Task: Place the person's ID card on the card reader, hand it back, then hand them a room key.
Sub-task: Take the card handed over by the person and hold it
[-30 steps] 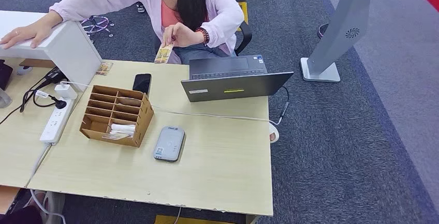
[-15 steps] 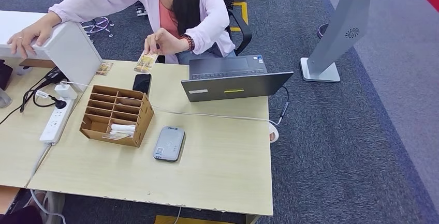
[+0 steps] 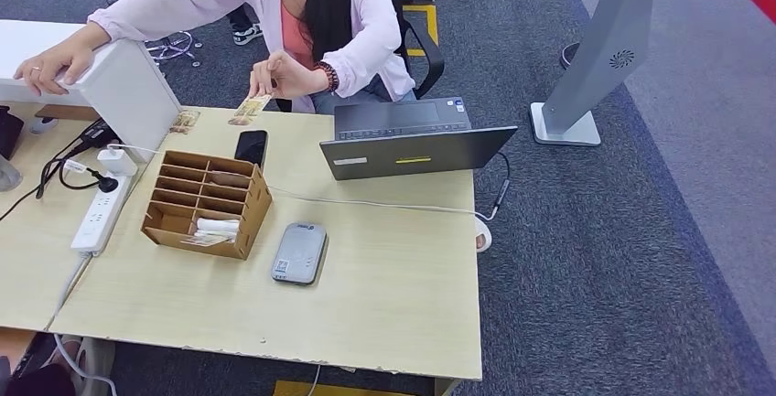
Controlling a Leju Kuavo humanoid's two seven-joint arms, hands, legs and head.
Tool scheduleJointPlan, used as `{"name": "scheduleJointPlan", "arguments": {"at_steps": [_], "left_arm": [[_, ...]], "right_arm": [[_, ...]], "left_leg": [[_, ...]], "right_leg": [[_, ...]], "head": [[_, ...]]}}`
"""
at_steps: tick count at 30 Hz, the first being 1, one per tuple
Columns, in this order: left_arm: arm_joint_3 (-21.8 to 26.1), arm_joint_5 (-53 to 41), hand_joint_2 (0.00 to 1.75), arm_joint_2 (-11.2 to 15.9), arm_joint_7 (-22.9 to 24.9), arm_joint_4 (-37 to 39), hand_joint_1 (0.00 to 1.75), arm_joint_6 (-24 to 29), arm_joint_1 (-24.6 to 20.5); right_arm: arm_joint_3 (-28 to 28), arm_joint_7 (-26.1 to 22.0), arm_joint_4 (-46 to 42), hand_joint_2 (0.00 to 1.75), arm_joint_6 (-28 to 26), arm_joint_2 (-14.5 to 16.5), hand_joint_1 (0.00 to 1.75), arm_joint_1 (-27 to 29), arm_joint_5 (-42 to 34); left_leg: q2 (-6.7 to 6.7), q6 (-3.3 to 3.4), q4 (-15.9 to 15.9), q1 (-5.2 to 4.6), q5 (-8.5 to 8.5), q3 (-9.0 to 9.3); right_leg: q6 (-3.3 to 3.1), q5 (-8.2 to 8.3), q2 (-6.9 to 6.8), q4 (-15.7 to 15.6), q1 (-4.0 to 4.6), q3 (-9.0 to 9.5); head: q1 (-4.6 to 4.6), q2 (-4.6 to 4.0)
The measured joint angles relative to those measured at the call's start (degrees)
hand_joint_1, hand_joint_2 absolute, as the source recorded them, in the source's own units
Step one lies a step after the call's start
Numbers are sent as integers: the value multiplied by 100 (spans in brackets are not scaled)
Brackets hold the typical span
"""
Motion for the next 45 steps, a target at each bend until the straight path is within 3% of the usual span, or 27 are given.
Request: {"name": "scheduleJointPlan", "arguments": {"at_steps": [18, 45], "left_arm": [[-1901, -2169, 175, 292, 607, 208, 0, 2020, -1550], [-4141, -6002, 175, 595, 1799, 1978, 0, 4668, -3554]], "right_arm": [[88, -47, 28, 0, 215, 79, 0, -51, 549], [375, -175, 37, 0, 448, 227, 0, -84, 1244]], "left_leg": [[7, -2, 2, -1, 33, -38], [7, -1, 3, -1, 56, -66]], "right_leg": [[-1, 45, 9, 0, -1, -35], [0, 66, 13, 2, -1, -61]], "head": [[-1, 0], [1, 0]]}}
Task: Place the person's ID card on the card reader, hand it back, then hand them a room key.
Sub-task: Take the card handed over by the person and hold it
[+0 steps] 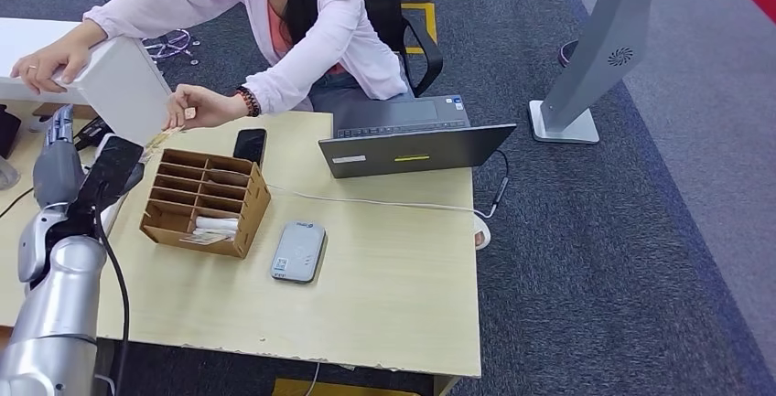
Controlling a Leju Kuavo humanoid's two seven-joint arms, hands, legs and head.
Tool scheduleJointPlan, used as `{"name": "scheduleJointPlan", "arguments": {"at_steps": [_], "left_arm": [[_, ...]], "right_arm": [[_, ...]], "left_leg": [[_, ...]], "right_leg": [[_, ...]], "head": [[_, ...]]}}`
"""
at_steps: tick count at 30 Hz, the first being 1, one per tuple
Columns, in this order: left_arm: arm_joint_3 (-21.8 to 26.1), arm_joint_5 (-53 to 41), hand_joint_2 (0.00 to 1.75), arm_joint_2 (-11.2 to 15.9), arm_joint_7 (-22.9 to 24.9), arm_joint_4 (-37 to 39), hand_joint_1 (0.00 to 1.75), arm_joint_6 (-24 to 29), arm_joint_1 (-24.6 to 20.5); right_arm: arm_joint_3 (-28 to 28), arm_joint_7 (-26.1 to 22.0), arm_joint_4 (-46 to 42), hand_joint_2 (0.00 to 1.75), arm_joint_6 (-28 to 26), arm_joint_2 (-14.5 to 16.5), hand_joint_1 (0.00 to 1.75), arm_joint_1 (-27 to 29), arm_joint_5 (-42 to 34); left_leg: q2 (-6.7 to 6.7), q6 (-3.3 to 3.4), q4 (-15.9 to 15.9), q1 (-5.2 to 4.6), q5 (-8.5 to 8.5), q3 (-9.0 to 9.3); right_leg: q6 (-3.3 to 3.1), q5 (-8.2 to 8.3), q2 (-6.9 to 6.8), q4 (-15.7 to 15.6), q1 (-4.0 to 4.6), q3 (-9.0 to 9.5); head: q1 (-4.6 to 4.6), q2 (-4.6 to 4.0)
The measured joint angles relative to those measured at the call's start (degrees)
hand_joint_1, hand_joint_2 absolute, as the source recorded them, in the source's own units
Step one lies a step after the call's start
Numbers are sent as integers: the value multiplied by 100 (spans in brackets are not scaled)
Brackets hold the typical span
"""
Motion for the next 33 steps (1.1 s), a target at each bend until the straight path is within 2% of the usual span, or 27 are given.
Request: {"name": "scheduleJointPlan", "arguments": {"at_steps": [17, 24, 28, 33], "left_arm": [[-1112, -2477, 175, 385, 718, 1168, 0, 1773, -953], [-1299, -2826, 175, 452, 776, 1392, 0, 2003, -1107], [-1343, -2857, 175, 453, 780, 1469, 175, 2003, -1139], [-1367, -2853, 175, 453, 731, 1534, 175, 1967, -1140]], "right_arm": [[191, -58, 15, 0, 86, 99, 0, -27, 479], [240, -119, 15, 0, 83, 118, 0, -48, 555], [244, -115, 15, 0, 80, 129, 0, -56, 559], [245, -99, 15, 0, 80, 129, 0, -57, 563]], "left_leg": [[0, -3, 0, 1, 7, -5], [1, -3, 0, 1, 7, -5], [1, -3, 0, 1, 7, -5], [1, -3, 0, 1, 7, -5]], "right_leg": [[-2, 6, 1, 2, 1, -4], [-3, 7, 1, 2, 1, -5], [-3, 7, 1, 2, 1, -5], [-2, 7, 1, 2, 1, -5]], "head": [[-1, 0], [-1, 0], [0, 0], [0, 0]]}}
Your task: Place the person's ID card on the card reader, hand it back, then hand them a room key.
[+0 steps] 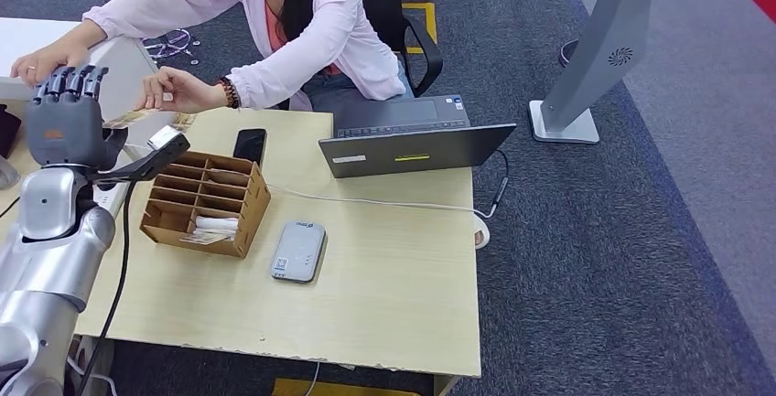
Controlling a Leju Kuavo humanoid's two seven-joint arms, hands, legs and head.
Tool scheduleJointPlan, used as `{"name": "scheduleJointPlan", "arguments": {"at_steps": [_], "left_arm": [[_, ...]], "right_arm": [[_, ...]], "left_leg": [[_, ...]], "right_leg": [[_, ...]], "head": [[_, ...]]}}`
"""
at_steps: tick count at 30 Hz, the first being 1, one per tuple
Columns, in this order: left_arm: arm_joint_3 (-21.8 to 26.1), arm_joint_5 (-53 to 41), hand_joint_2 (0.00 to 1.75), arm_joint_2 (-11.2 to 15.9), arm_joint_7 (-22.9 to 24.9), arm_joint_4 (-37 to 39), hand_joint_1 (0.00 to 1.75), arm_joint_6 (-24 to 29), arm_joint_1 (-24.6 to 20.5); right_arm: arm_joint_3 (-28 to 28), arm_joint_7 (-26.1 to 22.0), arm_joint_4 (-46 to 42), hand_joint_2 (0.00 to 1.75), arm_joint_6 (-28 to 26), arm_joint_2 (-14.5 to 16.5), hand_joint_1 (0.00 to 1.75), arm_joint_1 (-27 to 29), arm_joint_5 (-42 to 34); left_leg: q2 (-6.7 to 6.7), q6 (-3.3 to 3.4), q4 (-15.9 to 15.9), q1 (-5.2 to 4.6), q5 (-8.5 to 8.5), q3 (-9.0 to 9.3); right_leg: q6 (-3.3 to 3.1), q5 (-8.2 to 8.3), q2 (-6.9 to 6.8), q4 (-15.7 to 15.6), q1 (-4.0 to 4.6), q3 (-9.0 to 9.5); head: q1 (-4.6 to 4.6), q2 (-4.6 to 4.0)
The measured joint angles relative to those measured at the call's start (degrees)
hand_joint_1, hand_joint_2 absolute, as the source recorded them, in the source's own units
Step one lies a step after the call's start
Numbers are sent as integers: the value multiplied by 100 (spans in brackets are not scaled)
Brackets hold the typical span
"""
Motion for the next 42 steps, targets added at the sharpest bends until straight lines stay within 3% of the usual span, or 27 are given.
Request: {"name": "scheduleJointPlan", "arguments": {"at_steps": [31, 36, 42], "left_arm": [[-17, 137, 175, 17, -360, 35, 175, -73, 121], [-33, 313, 175, -66, -591, -361, 175, -77, 456], [-383, 252, 175, -480, -582, -1369, 175, -288, 1116]], "right_arm": [[-2, 11, 0, 0, -38, -4, 0, 1, 4], [-7, 6, 0, 0, -82, -3, 0, 1, -2], [-48, -1, 0, 0, -118, -2, 0, -3, -15]], "left_leg": [[-1, 2, 0, 0, 2, -2], [0, 2, 0, -1, 2, -2], [-7, 4, 2, -4, 1, -8]], "right_leg": [[0, 0, 0, 1, 0, 0], [0, 0, 0, 0, -1, -2], [2, 1, -6, -3, -4, -3]], "head": [[-1, 0], [-1, 0], [0, 0]]}}
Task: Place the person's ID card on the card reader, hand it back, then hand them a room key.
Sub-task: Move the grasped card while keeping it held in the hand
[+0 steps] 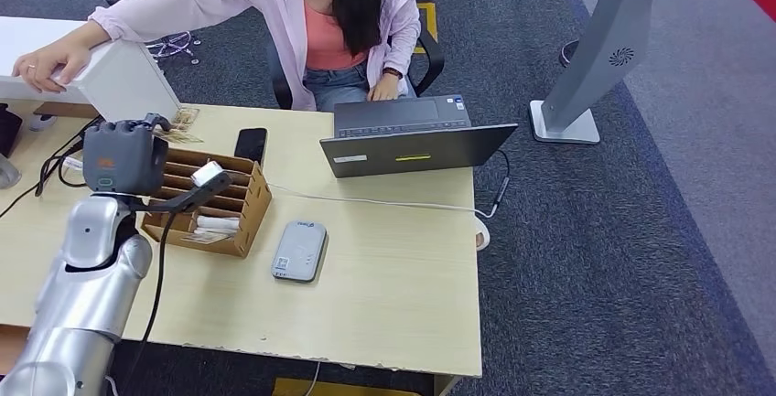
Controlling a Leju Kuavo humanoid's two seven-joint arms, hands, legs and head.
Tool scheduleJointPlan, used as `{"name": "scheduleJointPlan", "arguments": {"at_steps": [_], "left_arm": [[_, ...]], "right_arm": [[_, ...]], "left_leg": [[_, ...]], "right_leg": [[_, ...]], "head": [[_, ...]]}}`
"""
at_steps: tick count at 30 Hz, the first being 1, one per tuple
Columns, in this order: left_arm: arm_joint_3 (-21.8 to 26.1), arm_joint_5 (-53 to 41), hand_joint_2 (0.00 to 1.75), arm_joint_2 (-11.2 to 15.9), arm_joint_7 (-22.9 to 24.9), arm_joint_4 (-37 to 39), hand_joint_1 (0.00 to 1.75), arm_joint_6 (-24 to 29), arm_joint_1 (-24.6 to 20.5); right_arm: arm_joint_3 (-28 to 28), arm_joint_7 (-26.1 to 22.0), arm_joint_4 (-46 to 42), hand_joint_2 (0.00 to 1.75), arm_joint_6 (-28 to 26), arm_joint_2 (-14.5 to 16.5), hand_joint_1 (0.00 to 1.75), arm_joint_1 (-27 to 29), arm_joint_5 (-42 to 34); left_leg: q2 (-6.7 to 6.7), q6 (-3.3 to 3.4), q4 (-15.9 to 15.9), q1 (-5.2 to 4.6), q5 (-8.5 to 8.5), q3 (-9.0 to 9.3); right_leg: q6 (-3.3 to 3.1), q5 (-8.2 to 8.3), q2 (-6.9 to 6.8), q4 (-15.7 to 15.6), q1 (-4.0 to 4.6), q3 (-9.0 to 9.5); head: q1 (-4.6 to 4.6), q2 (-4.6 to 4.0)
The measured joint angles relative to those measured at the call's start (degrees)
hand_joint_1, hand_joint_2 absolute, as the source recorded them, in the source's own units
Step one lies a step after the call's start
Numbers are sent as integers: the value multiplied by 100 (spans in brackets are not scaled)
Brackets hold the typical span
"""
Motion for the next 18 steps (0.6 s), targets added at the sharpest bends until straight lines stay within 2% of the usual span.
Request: {"name": "scheduleJointPlan", "arguments": {"at_steps": [4, 8, 18], "left_arm": [[-462, -122, 175, -308, 122, -483, 175, -194, 323], [-814, -193, 175, -528, 200, -649, 175, -301, 476], [-1269, -272, 175, -779, 325, -610, 175, -620, 630]], "right_arm": [[-34, 2, 0, 0, -3, 0, 0, -2, -3], [-86, 12, 0, 0, -3, 0, 0, -4, -3], [-125, 38, 0, 0, -20, 0, 0, -5, -8]], "left_leg": [[-1, 1, 1, -2, -1, -3], [1, 1, 1, -2, -1, -2], [2, 4, 0, 1, 3, -6]], "right_leg": [[2, 1, 0, -2, -2, 0], [3, 2, 0, -2, -2, -2], [2, 2, 1, 0, 1, -7]], "head": [[1, 0], [-1, 0], [-1, 0]]}}
